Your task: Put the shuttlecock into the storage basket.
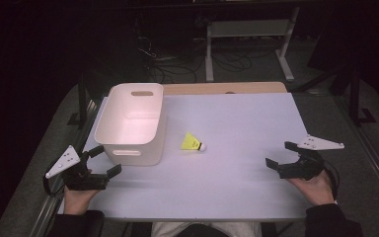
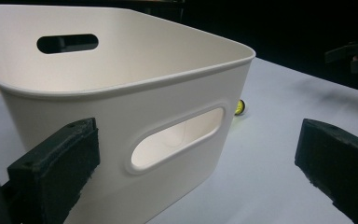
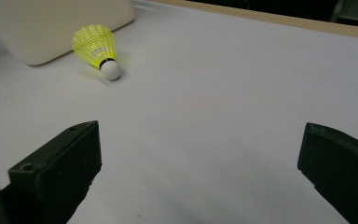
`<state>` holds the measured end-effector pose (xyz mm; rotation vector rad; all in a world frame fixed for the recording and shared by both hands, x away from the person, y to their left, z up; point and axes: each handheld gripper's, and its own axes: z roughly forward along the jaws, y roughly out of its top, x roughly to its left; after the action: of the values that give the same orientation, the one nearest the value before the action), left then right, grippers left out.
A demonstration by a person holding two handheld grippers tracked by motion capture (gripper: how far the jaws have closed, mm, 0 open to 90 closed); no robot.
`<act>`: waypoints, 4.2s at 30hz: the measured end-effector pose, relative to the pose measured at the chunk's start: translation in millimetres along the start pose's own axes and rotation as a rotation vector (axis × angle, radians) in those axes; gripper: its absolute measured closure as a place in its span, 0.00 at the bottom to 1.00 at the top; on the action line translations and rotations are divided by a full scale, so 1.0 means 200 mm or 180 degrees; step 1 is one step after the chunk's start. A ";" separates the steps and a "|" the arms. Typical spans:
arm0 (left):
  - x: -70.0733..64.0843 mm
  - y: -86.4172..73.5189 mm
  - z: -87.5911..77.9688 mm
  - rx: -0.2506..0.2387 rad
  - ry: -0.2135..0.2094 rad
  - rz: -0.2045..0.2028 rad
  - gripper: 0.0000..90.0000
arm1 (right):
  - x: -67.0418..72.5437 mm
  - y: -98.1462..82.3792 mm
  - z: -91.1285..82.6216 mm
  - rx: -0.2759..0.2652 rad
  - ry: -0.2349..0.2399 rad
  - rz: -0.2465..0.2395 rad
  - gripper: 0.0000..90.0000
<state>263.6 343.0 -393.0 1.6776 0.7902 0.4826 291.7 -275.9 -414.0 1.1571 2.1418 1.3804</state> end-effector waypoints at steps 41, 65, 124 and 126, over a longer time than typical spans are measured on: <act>0.00 0.00 0.00 -0.0001 0.0012 0.0010 0.00 | 0.05 0.07 0.02 0.0247 0.0055 -0.0164 0.00; 0.00 0.00 0.00 -0.0005 0.0016 0.0001 0.00 | 0.04 0.23 0.05 0.0346 0.0169 -0.0204 0.00; 0.00 0.00 -0.01 -0.0018 0.0015 -0.0010 0.00 | 0.18 0.61 0.24 0.0668 0.0474 -0.0696 0.00; 0.00 0.00 0.00 -0.0017 0.0014 -0.0008 0.00 | 0.18 0.62 0.25 0.0674 0.0491 -0.0702 0.00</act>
<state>262.6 343.2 -392.8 1.6710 0.7935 0.4862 357.1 -193.9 -324.3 0.8746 2.4886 1.2035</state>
